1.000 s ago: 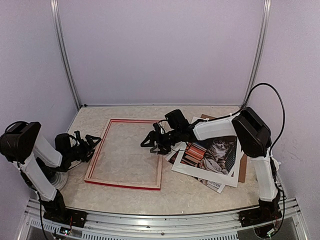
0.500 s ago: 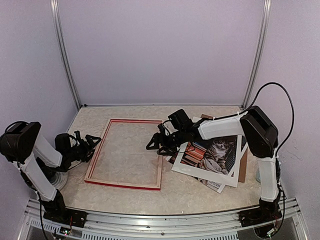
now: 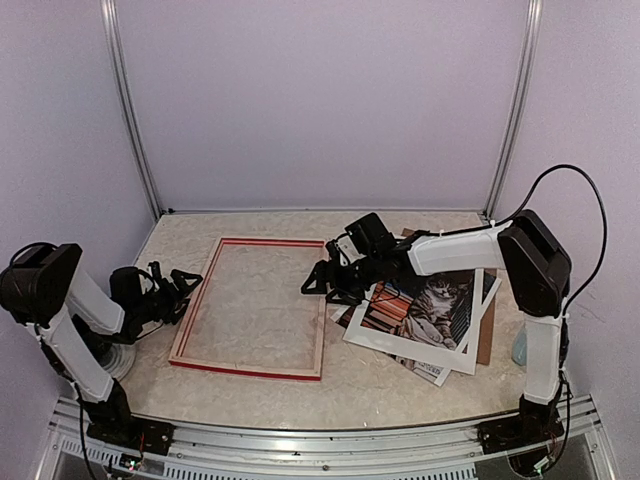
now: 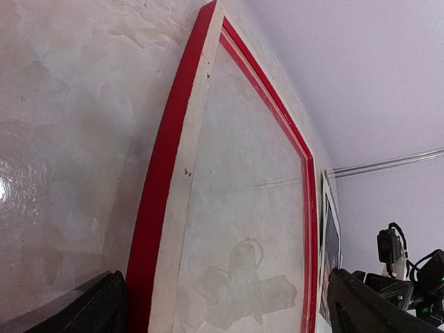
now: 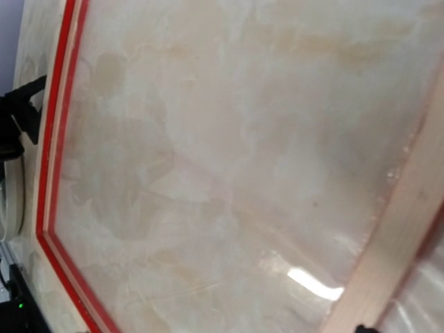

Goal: Put the photo into the frame
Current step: Place the glass panel at the frame body.

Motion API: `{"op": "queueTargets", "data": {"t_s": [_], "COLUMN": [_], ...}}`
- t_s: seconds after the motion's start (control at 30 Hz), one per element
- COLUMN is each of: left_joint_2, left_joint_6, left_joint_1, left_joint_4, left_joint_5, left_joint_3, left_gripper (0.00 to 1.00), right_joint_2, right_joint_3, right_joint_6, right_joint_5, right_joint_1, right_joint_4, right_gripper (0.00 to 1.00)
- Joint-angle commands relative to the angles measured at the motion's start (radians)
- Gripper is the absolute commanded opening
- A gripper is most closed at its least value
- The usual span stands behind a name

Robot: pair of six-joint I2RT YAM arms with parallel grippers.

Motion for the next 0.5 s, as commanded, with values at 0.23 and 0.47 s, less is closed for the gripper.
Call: {"op": "queueTargets", "data": {"t_s": [0.23, 0.47], "left_joint_2": [0.014, 0.012], "left_joint_6": [0.000, -0.005], "left_joint_1": [0.002, 0.001], "left_joint_4": [-0.002, 0.015], "left_joint_5": [0.017, 0.029], "left_joint_3": [-0.006, -0.011], "left_gripper": [0.99, 0.98], "right_joint_2": [-0.063, -0.079], "right_joint_3": [-0.056, -0.097], "right_joint_6": [-0.052, -0.078], "right_joint_5": [0.085, 0.105], "right_joint_1": [-0.006, -0.006], "right_joint_4": [-0.003, 0.009], "right_gripper": [0.89, 0.89]}}
